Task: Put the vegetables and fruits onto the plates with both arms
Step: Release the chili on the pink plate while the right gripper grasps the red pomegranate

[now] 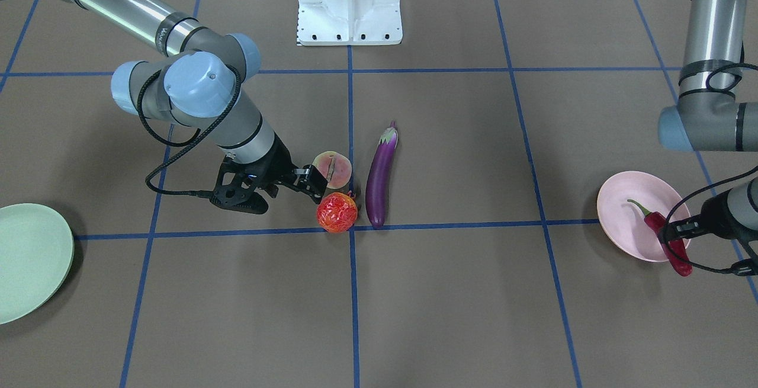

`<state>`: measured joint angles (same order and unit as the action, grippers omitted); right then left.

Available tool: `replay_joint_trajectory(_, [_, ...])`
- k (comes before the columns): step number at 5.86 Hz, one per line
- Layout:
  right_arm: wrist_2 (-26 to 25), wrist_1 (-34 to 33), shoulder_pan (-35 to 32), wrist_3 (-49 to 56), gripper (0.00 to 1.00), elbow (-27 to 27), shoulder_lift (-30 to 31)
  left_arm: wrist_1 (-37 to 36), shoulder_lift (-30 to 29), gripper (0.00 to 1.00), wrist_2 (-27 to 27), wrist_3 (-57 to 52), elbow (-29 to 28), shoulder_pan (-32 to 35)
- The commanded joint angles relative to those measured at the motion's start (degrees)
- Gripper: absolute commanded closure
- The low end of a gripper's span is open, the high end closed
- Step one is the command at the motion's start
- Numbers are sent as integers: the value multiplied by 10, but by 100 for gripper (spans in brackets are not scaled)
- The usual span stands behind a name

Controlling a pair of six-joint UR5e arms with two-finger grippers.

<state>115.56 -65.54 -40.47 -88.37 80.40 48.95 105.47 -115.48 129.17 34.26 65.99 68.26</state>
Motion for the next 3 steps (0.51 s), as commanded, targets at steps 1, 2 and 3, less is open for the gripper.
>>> replay_joint_trajectory(1, [-64,5,27,-71,0,-5,-12,0,8,0,-1,4,13,-1])
replay_joint_trajectory(2, [-102,27,43,-119,0,-5,-12,-1,8,0,-1,5,18,-1])
replay_joint_trajectory(3, [-120,47,51,-156,0,-8,-12,-1,9,0,-1,13,23,-1])
